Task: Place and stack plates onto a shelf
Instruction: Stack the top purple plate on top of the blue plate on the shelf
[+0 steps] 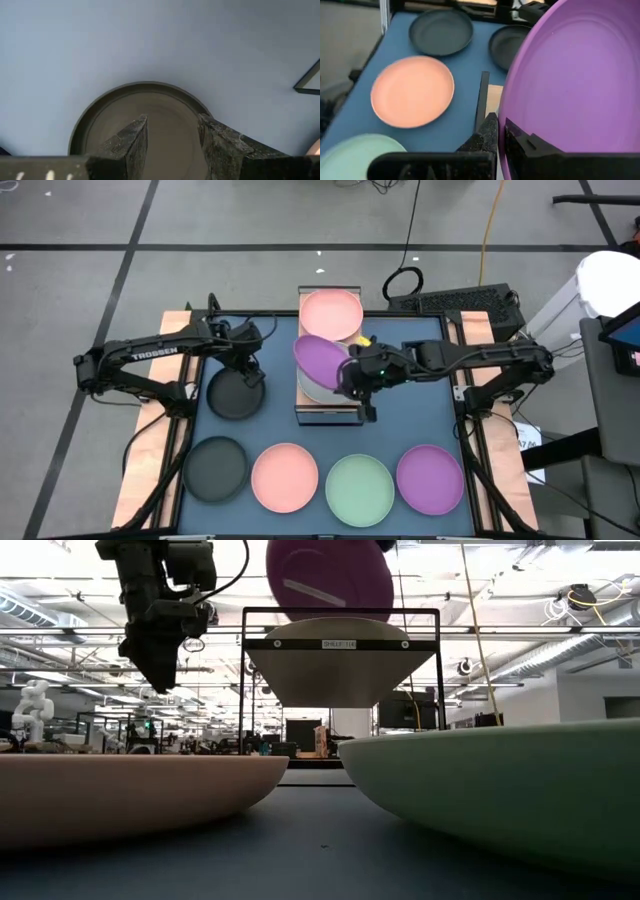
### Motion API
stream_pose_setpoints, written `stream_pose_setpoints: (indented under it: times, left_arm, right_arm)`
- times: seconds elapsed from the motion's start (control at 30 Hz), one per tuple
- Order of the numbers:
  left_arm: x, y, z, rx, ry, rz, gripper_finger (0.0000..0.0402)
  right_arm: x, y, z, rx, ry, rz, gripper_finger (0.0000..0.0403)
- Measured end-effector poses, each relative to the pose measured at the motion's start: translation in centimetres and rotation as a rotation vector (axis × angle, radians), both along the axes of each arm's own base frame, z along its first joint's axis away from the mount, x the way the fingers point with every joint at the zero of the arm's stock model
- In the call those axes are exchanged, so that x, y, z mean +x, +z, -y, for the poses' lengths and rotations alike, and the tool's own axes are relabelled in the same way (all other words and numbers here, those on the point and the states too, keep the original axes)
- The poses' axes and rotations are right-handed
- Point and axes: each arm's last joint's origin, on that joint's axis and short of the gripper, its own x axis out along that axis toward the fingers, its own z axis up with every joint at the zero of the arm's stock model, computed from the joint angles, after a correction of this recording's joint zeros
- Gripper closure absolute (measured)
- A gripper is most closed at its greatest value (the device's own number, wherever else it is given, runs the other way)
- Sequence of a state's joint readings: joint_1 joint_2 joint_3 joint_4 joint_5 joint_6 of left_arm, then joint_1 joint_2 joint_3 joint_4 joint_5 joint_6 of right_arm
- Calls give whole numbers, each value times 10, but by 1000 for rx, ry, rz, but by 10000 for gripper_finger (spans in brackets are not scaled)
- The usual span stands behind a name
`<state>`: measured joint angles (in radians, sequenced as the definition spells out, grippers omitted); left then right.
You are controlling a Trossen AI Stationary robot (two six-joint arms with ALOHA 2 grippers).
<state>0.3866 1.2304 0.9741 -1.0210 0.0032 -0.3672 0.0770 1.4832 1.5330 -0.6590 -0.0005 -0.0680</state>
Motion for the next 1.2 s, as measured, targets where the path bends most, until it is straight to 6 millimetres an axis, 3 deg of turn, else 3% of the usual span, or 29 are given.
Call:
stream_pose_setpoints:
  times: [0.4, 0.77, 1.2]
  left_arm:
    - [0, 0, 0, 7, -20, -1, 227]
    - [3, 1, -1, 21, -16, 26, 227]
    - [3, 1, -2, 29, -22, 34, 227]
  right_arm:
    - [4, -15, 1, -240, 71, -95, 403]
    - [0, -20, 0, -306, 150, -159, 401]
    - [11, -40, -1, -393, 249, -251, 397]
